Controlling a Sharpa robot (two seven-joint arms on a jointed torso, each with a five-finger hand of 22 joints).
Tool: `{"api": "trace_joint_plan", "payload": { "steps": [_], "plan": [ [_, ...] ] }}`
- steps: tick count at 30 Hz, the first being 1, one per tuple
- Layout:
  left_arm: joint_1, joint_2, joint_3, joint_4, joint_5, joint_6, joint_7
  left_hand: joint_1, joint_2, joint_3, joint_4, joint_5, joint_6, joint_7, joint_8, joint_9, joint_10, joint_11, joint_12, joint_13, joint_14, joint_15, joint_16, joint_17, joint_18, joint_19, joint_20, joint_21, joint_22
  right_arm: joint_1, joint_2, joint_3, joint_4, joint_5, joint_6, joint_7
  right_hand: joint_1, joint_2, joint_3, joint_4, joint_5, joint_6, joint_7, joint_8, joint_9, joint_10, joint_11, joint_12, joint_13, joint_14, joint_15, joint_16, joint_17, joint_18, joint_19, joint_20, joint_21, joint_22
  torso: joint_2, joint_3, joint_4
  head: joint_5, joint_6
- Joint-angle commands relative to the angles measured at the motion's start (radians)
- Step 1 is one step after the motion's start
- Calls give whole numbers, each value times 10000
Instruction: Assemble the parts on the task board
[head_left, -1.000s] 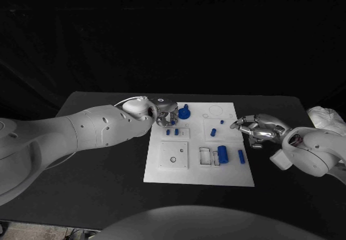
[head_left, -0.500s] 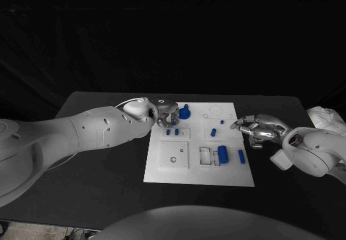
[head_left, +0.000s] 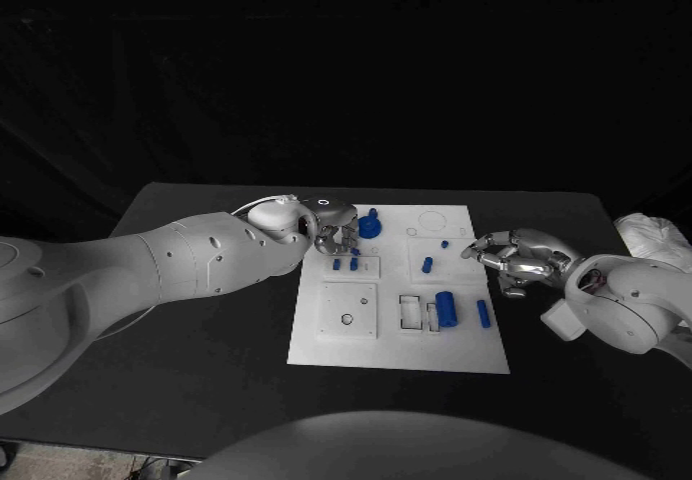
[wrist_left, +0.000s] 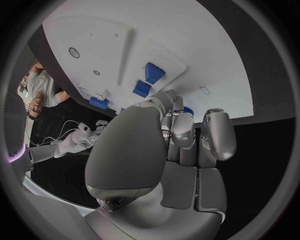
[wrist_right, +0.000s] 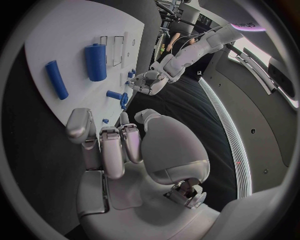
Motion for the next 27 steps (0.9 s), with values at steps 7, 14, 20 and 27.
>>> {"api": "trace_joint_plan", "payload": {
  "steps": [7,14,20,27],
  "plan": [
    [-10,70,4,-80,289,80,-41,-81,58,18,41,49,-54,-23,-47,-28,28,33,-63,13,-102,-9,-147,-120,18,-96,-4,-122,1666,-11,14,-2,0,-21,178,-34,37,-49,84,-6,-95,98,1,50,14,-40,6,-34,1230,189,-5,-32,1823,101,-63,22,-61,1275,3,1,-1,-5,-1],
    [-7,-74,32,73,320,-881,229,-195,-128,-131,19,-274,-342,-46,-180,-117,-140,24,-58,73,-112,-4,-126,-76,21,-121,7,-169,1661,-11,-19,-2,7,-21,137,-10,37,-49,84,-6,-95,98,1,50,14,-40,6,-34,1230,189,-5,-32,1823,101,-63,22,-61,1275,1,1,7,-45,-1],
    [93,-332,176,415,336,-1849,595,-348,-213,-296,134,-744,-255,-17,-86,-115,-158,-3,178,244,0,-25,99,191,-6,-57,-7,-41,1704,-11,-45,-2,16,-21,123,1,37,-49,84,-6,-95,98,1,50,14,-40,6,-34,1230,189,-5,-32,1823,101,-63,22,-61,1275,-5,5,7,-83,-1],
    [565,-637,292,1080,336,-2269,929,-492,-283,-455,343,-1093,-75,13,41,-105,-233,-4,410,417,148,-28,423,588,-43,38,-16,139,1759,-11,-93,-2,57,-20,66,36,39,-62,95,-6,-124,93,3,50,16,-57,9,-42,1216,181,-4,-37,1814,101,-66,24,-64,1274,6,4,8,-107,-1]
  ]
}}
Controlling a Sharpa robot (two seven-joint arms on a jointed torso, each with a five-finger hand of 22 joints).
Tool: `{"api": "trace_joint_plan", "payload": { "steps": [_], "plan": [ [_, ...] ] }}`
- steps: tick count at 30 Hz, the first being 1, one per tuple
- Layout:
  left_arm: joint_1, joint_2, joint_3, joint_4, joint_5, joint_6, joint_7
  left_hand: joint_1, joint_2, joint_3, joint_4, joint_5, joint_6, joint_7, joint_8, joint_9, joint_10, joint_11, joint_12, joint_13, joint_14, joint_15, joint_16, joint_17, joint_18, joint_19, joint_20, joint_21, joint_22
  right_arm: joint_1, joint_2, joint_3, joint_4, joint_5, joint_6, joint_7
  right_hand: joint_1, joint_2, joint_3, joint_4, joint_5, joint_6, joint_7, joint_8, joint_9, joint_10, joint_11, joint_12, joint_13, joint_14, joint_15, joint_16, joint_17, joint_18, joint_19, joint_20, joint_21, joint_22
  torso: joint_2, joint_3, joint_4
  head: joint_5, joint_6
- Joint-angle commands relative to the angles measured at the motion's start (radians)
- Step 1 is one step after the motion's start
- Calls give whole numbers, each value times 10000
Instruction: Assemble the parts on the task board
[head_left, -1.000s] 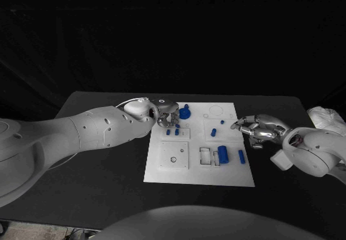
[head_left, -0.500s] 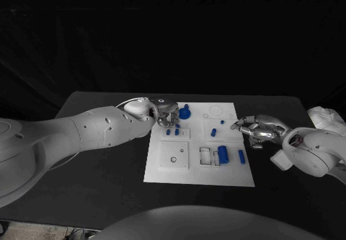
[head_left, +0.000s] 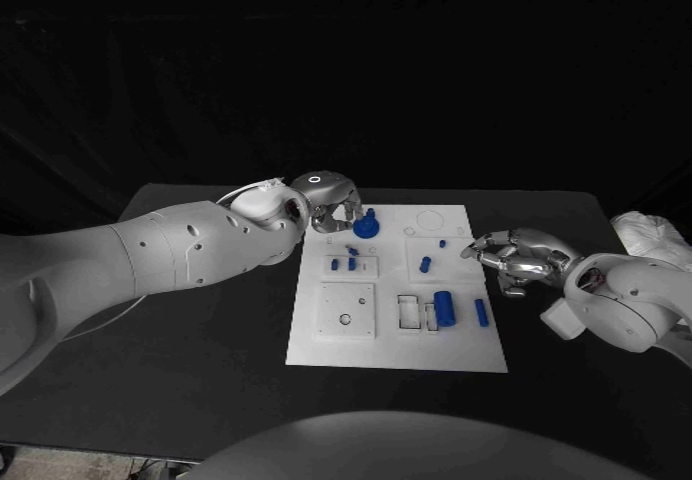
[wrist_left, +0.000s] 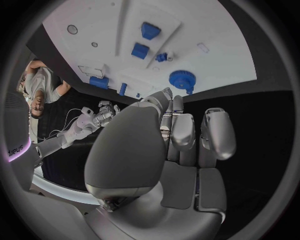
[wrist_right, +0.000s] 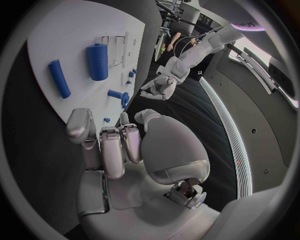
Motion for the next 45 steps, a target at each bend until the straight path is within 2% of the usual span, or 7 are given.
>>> {"api": "trace_joint_plan", "payload": {
  "steps": [1,16,18,19,21,24,45],
  "plan": [
    [207,-44,23,279,15,-557,454,-162,-18,-88,70,-110,95,4,59,3,-110,10,91,46,107,1,159,186,-49,113,-4,121,1768,-9,-13,-4,41,-24,49,85,39,-63,41,-5,-29,94,3,51,9,-57,9,-41,1216,182,-4,-37,1818,101,-65,23,-64,1277,-7,3,-1,-4,-1],
    [515,453,6,433,-2076,2148,-389,103,-291,-544,64,-303,265,-140,-119,-216,20,-226,1971,1472,270,-138,847,1025,-68,157,-113,223,1805,-9,47,-4,67,-23,52,142,38,-65,50,-2,-48,98,3,55,12,-38,10,-33,1229,197,-4,-28,1832,96,-49,24,-46,1283,15,-4,-31,112,-1],
    [514,524,-11,410,-2357,2384,-480,-18,-284,-728,86,-291,383,-101,-200,-343,-773,-225,4403,3626,619,-62,1985,2686,-93,218,-189,436,1860,-9,55,-4,66,-23,67,129,38,-65,50,-2,-48,98,3,55,12,-38,10,-33,1229,197,-4,-28,1832,96,-49,24,-46,1283,19,-2,-27,94,-1],
    [511,554,-22,398,-2487,2461,-513,-13,-338,-817,36,-342,441,-154,-197,-374,-43,-204,6421,5603,809,-101,2512,3555,-130,253,-158,555,1890,-9,58,-4,65,-23,75,123,38,-65,50,-2,-48,98,3,55,12,-38,10,-33,1229,197,-4,-28,1832,96,-49,24,-46,1283,12,-1,-20,74,-1],
    [500,623,-43,372,-2811,2599,-598,22,-202,-909,72,-369,517,-210,-255,-541,2274,-232,11618,11445,1270,-138,3569,5414,-208,360,-73,963,1985,-9,63,-4,63,-23,91,106,38,-66,54,0,-58,100,3,57,13,-23,11,-26,1241,202,-3,-25,1837,93,-34,25,-31,1288,9,2,-23,61,-1],
    [462,733,-62,304,-3264,2765,-688,-8,-177,-1031,203,-449,597,-243,-228,-629,4115,-267,12802,13397,1273,-113,3574,5424,-292,487,-77,1428,2104,-8,71,-4,52,-23,112,77,38,-66,54,0,-58,100,3,57,13,-23,11,-26,1241,202,-3,-25,1837,93,-34,25,-31,1288,7,-4,-16,47,-1],
    [74,1109,-95,-361,-3648,3257,-695,330,-122,-984,121,-194,742,-275,-229,-717,4355,-311,12910,13617,1273,-110,3574,5424,-343,549,-94,1718,2171,-8,89,-3,24,-24,148,50,36,-72,59,2,-79,105,4,62,16,41,12,3,1290,222,-2,-14,1857,86,-9,26,-4,1297,3,-1,-1,80,-1]
  ]
}}
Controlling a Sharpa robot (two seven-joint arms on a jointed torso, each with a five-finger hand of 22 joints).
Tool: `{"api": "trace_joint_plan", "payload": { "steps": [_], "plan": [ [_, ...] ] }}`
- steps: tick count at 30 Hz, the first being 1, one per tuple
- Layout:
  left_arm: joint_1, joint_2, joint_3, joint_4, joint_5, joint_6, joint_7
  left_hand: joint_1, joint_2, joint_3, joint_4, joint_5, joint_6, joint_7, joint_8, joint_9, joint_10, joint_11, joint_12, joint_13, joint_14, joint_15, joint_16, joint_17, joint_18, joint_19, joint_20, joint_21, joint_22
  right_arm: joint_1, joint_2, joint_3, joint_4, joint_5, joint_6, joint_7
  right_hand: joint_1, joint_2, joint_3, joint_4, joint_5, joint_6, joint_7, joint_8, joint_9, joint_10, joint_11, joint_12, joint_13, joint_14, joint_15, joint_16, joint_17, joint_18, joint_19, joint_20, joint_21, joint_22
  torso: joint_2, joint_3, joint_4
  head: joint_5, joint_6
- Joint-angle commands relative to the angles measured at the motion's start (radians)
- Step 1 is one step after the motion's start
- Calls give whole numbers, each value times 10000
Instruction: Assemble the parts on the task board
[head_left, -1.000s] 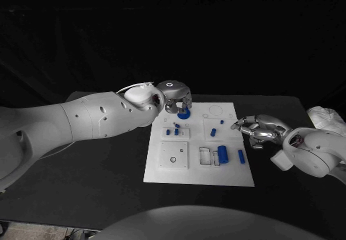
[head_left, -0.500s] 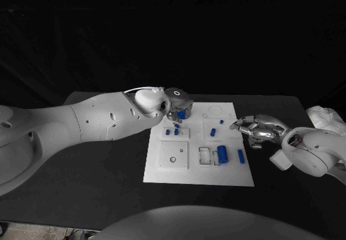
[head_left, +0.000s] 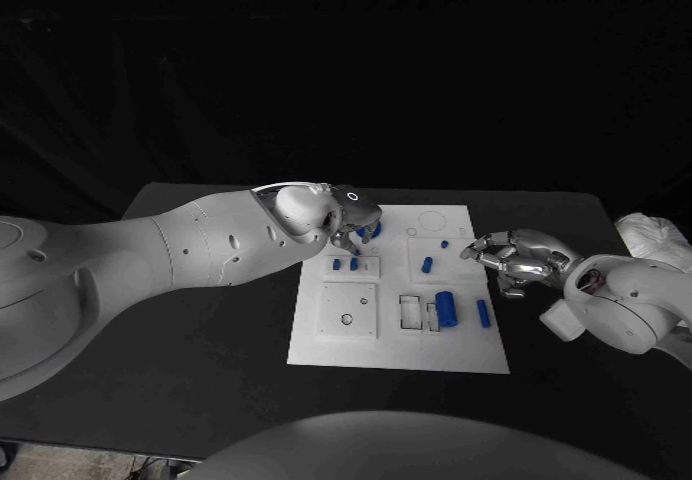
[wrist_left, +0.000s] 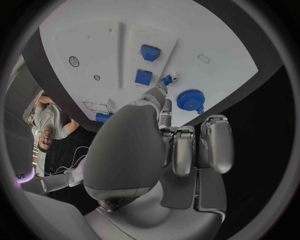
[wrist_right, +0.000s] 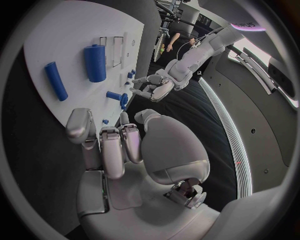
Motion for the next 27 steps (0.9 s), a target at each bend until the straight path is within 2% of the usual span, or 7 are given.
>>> {"api": "trace_joint_plan", "payload": {
  "steps": [1,9,17,23,27],
  "plan": [
    [-63,57,-1,-77,-191,304,-31,108,31,9,-45,49,86,-12,-7,-16,1092,-16,25,2626,1035,59,24,2628,-185,415,39,19,2164,-8,10,-3,5,-29,160,34,37,-73,60,2,-35,68,-33,62,11,41,12,3,1290,222,-2,-14,1860,85,-10,26,-4,1292,7,-2,1,-7,-1],
    [-179,194,-2,-325,-160,133,44,201,54,117,-95,135,26,5,-37,-54,1092,-2,25,2626,1035,69,24,2628,-181,400,47,10,2159,-8,11,-3,8,-29,159,32,37,-73,60,2,-35,68,-33,62,11,41,12,3,1290,222,-2,-14,1860,85,-10,26,-4,1292,1,-1,-4,22,-1],
    [-284,357,-1,-657,8,85,106,201,64,219,-101,183,-76,55,-57,-101,1090,33,24,2625,1035,90,24,2628,-170,369,61,-34,2143,-8,-8,-3,8,-29,163,30,34,-79,68,5,-55,72,-31,67,14,34,14,1,1282,218,-1,-16,1854,87,-17,27,-13,1289,2,-1,-4,-17,-1],
    [-341,472,-1,-879,116,90,122,269,131,456,-188,579,-56,181,-9,-135,878,131,-60,2452,1035,155,24,2628,-161,333,110,-68,2128,-8,-23,-3,4,-21,171,35,33,-83,73,7,-65,75,-30,69,16,31,15,-1,1279,215,0,-17,1852,88,-21,27,-17,1287,6,-3,-5,-30,-1],
    [-371,556,-1,-1004,147,232,153,262,137,507,-212,670,-12,231,9,-135,827,173,-82,2409,1035,180,24,2628,-157,319,130,-87,2121,-8,-22,-3,3,-15,184,33,33,-83,73,7,-65,75,-30,69,16,31,15,-1,1279,215,0,-17,1852,88,-21,27,-17,1287,3,-2,-6,-17,-1]
  ]
}}
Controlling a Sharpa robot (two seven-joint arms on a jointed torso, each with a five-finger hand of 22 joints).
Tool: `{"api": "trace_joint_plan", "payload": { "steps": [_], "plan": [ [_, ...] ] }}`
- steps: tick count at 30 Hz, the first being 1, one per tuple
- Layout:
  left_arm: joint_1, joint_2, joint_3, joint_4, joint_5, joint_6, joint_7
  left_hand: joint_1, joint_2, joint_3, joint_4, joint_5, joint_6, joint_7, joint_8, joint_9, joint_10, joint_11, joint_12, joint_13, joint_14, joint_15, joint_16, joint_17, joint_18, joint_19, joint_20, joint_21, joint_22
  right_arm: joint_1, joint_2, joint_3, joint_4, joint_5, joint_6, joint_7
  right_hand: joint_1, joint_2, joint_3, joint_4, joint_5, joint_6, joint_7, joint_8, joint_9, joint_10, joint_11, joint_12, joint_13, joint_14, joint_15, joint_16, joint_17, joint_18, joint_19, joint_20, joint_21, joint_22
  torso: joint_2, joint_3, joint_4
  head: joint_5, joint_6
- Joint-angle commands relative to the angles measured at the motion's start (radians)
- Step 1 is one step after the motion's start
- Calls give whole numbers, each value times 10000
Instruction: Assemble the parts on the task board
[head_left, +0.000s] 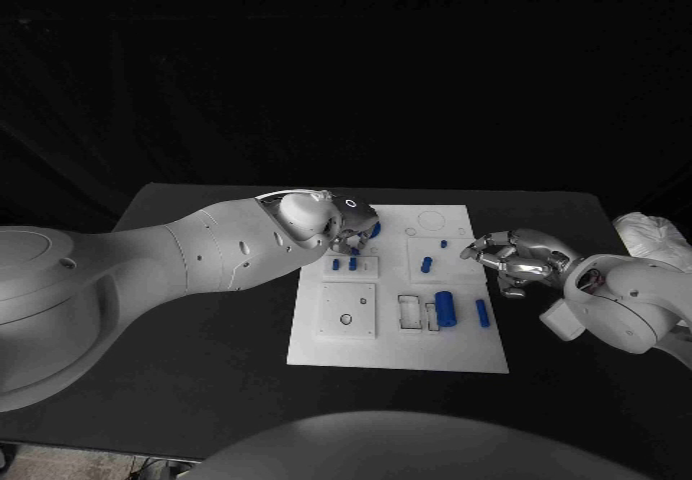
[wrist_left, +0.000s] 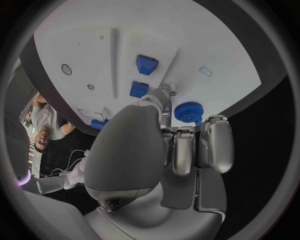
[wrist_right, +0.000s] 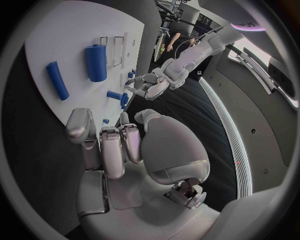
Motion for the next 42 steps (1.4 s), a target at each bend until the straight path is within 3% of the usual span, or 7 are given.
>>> {"api": "trace_joint_plan", "payload": {
  "steps": [1,14,17,22,25,33,42],
  "plan": [
    [-22,83,3,-80,106,188,111,53,33,70,7,82,15,76,10,-15,795,82,-43,2402,1072,75,24,2632,-157,313,59,-38,2119,-8,4,-1,5,-15,180,37,33,-83,73,7,-67,41,4,69,9,31,15,-1,1279,215,0,-17,1844,89,-21,27,-17,1290,1,3,2,10,-1],
    [-135,206,-6,-275,399,102,384,-86,327,349,-71,766,227,143,82,0,612,149,-136,2243,1072,148,24,2632,-146,273,140,-66,2107,-10,70,-2,-45,-2,205,42,30,-81,88,12,-84,51,7,76,13,20,19,-5,1269,207,2,-22,1835,93,-38,29,-35,1284,0,1,4,12,-1],
    [-147,175,-7,-299,611,-334,541,-72,438,439,-161,993,345,149,132,27,631,150,-132,2256,1072,148,24,2632,-148,277,146,-43,2112,-10,75,-2,-54,4,188,48,29,-76,95,15,-89,60,8,82,15,12,21,-8,1262,203,3,-24,1830,93,-37,29,-35,1284,-1,4,7,29,-1],
    [-153,76,-7,-328,1388,-1294,871,-146,487,394,-231,910,540,143,241,85,567,145,-165,2195,1072,146,24,2632,-160,302,150,21,2128,-10,85,-2,-65,14,175,51,28,-72,101,17,-93,70,9,87,18,3,23,-12,1254,193,4,-30,1821,97,-51,30,-50,1279,-5,1,10,27,-1],
    [-154,-12,-5,-332,2112,-1849,1152,-144,524,401,-294,974,597,148,287,114,-24,138,-471,1667,1072,144,24,2632,-157,295,148,14,2124,-10,84,-2,-68,18,166,53,28,-72,101,17,-93,70,9,87,18,3,23,-12,1254,193,4,-30,1821,97,-51,30,-50,1279,-1,1,16,23,-1],
    [-153,-454,7,-245,5176,-2823,2118,-197,524,351,-295,1034,563,166,285,122,79,144,-437,1739,1072,166,24,2632,-159,294,158,21,2125,-10,55,-2,-72,33,177,44,24,-68,110,22,-100,82,12,94,22,-5,27,-16,1248,188,6,-33,1815,97,-54,31,-53,1278,-6,2,14,37,-1],
    [-151,-1133,1,-108,8900,-2588,2625,-314,575,44,-238,1046,544,196,319,157,141,100,-405,1788,1072,285,24,2632,-153,258,251,-21,2109,-13,42,-3,-88,44,196,29,24,-68,110,22,-100,82,12,94,22,-5,27,-16,1248,188,6,-33,1815,97,-54,31,-53,1278,-13,3,29,60,-1]
  ]
}}
